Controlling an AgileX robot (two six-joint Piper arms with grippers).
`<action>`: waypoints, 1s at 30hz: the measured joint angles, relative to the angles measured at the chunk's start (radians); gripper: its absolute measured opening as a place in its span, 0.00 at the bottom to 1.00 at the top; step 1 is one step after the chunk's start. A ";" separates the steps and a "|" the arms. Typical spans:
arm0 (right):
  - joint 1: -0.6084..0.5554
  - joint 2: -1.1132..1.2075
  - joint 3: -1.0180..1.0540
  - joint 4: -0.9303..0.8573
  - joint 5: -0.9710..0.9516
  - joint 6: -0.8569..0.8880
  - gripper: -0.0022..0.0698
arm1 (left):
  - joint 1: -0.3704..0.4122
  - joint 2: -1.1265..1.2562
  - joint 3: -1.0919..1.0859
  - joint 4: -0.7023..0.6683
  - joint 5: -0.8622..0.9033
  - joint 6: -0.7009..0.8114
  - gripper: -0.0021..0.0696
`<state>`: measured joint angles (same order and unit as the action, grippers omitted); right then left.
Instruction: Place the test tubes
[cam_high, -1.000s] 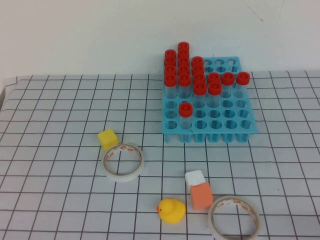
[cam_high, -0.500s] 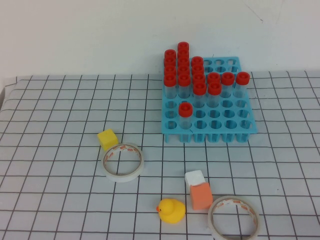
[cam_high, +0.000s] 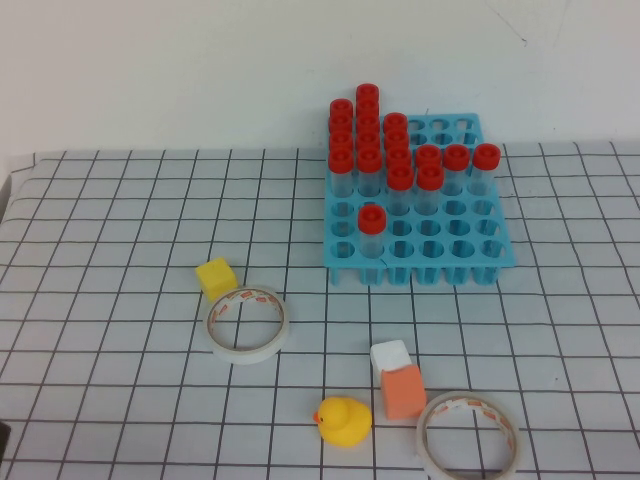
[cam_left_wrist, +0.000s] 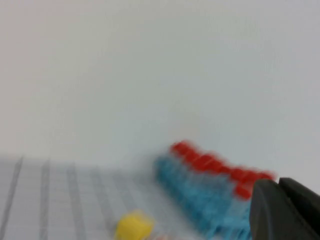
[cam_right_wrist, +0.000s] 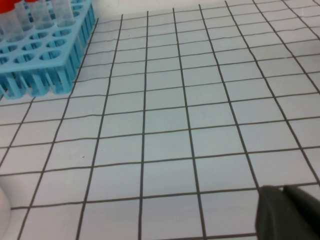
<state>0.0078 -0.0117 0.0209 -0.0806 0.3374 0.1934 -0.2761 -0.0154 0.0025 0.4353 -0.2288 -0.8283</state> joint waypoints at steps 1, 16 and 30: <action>0.000 0.000 0.000 0.000 0.000 0.000 0.03 | 0.000 0.000 0.002 -0.081 0.062 0.059 0.03; -0.001 0.000 -0.001 0.001 0.002 0.000 0.03 | 0.184 0.000 -0.007 -0.330 0.652 0.444 0.03; -0.001 0.000 -0.001 0.001 0.002 0.000 0.03 | 0.248 0.000 0.014 -0.568 0.532 1.122 0.03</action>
<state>0.0063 -0.0117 0.0195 -0.0791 0.3397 0.1934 -0.0282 -0.0154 0.0168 -0.1323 0.3033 0.2939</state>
